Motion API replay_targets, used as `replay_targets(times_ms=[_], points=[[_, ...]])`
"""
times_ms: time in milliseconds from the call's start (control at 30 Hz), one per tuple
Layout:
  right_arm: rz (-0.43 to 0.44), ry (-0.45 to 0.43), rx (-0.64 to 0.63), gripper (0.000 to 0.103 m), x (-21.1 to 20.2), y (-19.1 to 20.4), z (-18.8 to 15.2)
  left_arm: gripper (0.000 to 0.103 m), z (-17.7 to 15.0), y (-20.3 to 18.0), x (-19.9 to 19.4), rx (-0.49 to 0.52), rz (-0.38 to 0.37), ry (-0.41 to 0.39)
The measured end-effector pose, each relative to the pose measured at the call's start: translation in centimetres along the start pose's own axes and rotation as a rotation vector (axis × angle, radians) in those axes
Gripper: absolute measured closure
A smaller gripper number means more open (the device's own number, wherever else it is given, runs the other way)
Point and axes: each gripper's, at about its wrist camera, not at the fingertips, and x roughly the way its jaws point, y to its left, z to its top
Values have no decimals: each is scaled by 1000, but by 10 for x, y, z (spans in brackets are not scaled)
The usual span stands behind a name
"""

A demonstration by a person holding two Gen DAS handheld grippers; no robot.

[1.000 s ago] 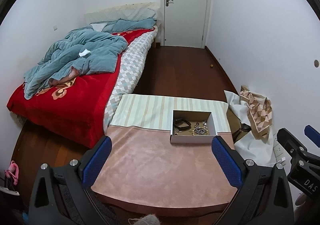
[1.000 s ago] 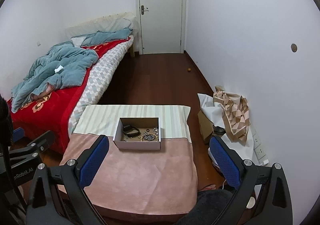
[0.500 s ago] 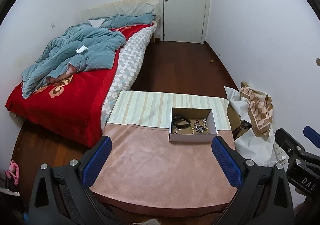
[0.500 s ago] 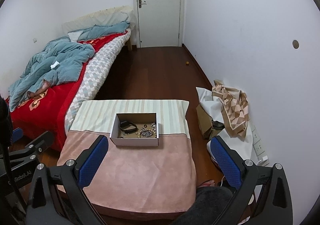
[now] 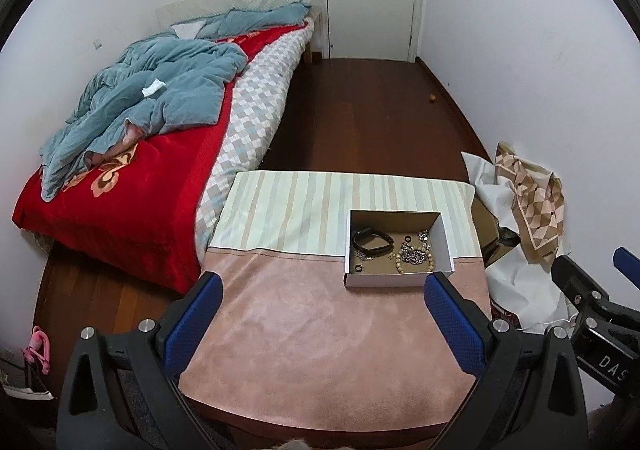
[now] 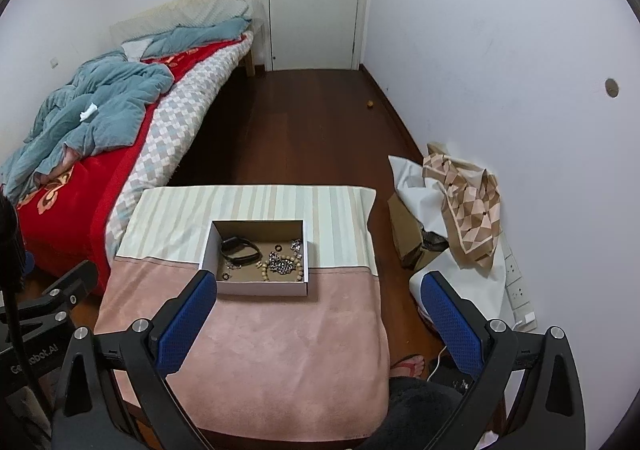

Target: Organize jewelry

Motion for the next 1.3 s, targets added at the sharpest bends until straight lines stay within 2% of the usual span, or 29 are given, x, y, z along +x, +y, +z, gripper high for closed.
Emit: replay_targets(times_ms=[400,1300], points=[[-18,42,-14,0,21,5,18,0,16,-3,16,-11,-8,45],[-16,64,-17,0,22,4,12,0,12,-6,19,6,4,49]])
